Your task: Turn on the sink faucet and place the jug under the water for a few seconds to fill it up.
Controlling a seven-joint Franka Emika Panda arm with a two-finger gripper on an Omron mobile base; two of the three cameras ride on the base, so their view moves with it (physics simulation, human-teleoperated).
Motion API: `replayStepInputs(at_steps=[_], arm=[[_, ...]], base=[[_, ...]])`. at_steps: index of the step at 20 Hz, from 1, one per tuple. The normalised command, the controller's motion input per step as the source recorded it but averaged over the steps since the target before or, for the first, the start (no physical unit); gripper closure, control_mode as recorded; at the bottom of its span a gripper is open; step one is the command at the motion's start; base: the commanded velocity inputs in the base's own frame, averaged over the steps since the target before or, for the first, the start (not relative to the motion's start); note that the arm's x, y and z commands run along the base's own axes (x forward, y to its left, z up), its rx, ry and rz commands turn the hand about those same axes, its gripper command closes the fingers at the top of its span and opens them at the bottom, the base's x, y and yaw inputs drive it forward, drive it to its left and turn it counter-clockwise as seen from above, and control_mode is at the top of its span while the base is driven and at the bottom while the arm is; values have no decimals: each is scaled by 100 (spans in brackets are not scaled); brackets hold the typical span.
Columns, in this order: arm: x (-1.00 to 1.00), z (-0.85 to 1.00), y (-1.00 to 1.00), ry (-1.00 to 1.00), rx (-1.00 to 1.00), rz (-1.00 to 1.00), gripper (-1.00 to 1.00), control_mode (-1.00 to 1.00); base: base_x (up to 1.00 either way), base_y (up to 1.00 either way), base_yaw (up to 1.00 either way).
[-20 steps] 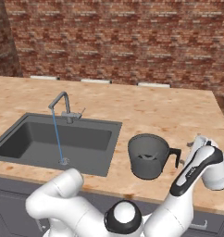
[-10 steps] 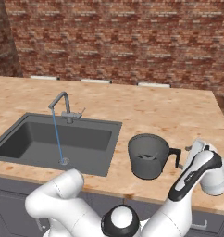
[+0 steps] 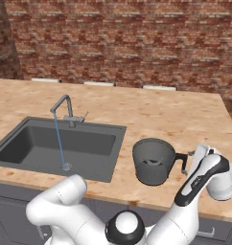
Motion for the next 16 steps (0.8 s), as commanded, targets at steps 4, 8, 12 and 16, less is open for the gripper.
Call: replayStepInputs(at_steps=[4,8,12,16], arm=[[-6,0,3,0,0,10,-100,-100],[-12,0,10,3,0,11,-100,-100],[-12,0,17,4,0,10,-100,-100],[-3,0,31,7,0,5,-100,-100]], base=[[0,0,0],[0,0,0],[0,0,0],[0,0,0]])
